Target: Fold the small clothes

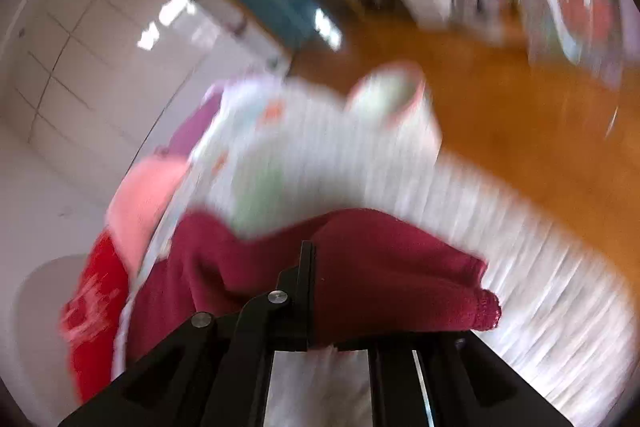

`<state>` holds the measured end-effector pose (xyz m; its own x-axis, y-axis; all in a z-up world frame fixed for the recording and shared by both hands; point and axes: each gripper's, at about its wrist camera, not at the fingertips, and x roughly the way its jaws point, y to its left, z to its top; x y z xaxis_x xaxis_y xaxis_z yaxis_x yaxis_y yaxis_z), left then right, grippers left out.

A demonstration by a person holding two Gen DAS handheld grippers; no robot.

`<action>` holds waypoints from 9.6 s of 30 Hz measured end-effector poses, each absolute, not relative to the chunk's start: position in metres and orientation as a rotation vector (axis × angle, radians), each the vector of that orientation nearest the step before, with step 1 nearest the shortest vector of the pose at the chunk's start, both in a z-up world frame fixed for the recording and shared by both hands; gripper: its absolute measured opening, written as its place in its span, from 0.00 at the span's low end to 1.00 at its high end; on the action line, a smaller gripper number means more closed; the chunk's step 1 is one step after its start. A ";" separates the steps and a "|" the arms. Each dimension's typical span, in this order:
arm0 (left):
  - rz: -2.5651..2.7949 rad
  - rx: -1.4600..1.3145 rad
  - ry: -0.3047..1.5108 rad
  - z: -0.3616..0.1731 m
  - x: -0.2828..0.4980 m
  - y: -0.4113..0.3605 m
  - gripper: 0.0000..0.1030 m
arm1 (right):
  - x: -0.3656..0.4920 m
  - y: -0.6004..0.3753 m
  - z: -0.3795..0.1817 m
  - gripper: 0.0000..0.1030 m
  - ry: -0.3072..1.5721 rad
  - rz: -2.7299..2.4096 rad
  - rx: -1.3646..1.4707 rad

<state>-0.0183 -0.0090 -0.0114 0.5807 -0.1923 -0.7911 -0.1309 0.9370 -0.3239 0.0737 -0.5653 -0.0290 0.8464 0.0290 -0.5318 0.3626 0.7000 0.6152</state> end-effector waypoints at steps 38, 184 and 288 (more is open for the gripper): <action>-0.031 -0.585 0.886 -0.033 -0.024 0.086 0.33 | 0.316 -0.091 -0.045 0.11 0.892 0.384 0.056; 0.085 -0.172 0.990 -0.038 0.309 -0.026 0.10 | 0.176 -0.429 -0.082 0.46 0.799 0.048 0.334; -0.321 -0.832 0.991 -0.059 -0.089 0.039 0.06 | -0.072 -0.371 -0.113 0.10 1.024 0.579 0.605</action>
